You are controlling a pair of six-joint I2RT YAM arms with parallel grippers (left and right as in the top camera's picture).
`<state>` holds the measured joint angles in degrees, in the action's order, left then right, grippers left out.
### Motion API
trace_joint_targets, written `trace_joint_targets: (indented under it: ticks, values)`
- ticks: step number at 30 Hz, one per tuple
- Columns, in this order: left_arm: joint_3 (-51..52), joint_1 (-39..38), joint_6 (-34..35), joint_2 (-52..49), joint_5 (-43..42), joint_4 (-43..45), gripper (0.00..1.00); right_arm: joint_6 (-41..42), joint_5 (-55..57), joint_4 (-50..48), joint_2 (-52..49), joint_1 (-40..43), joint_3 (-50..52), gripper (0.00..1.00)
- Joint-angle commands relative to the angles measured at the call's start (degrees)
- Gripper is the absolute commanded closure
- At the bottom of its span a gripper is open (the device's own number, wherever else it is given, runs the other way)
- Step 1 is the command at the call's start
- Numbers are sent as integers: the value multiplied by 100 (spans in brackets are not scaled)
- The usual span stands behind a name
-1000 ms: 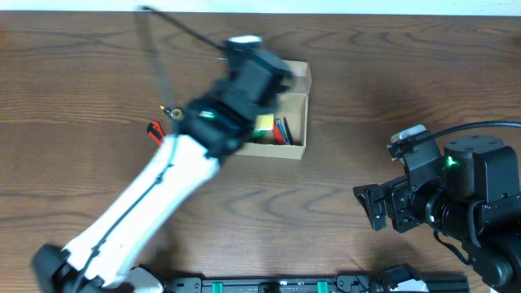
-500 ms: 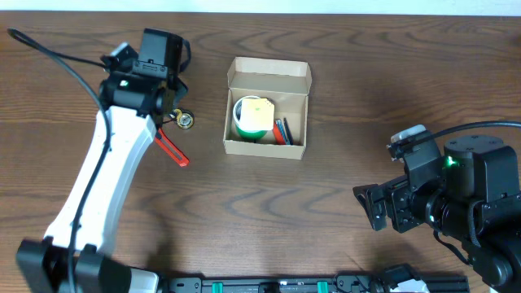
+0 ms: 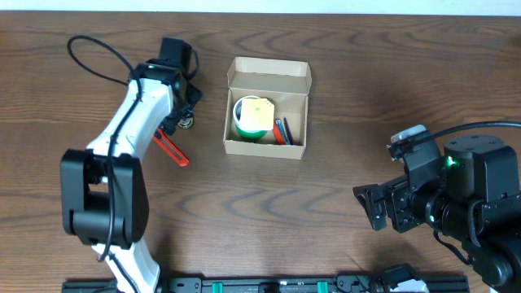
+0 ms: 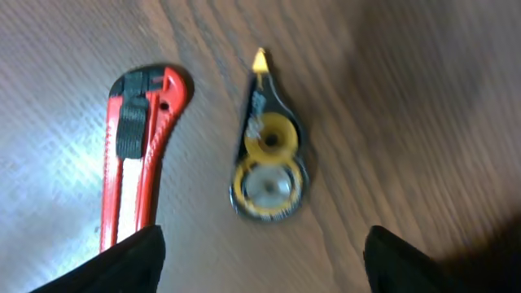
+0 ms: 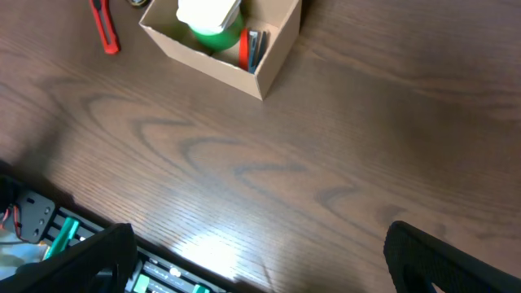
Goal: Pack container
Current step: 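Move the left gripper to the correction tape and grasp it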
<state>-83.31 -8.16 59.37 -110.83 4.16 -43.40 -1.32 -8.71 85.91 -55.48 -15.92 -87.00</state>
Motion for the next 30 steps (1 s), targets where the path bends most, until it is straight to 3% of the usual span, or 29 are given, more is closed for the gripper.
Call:
trace_joint_targets:
  ticks: [1,30]
  values:
    - [-59,184,151,-223,-273,57,21,-92,35,4,-2,24,0,1]
    - [-498,179,221,-1172,-323,208,22,-90,35,7,-2,24,0,1]
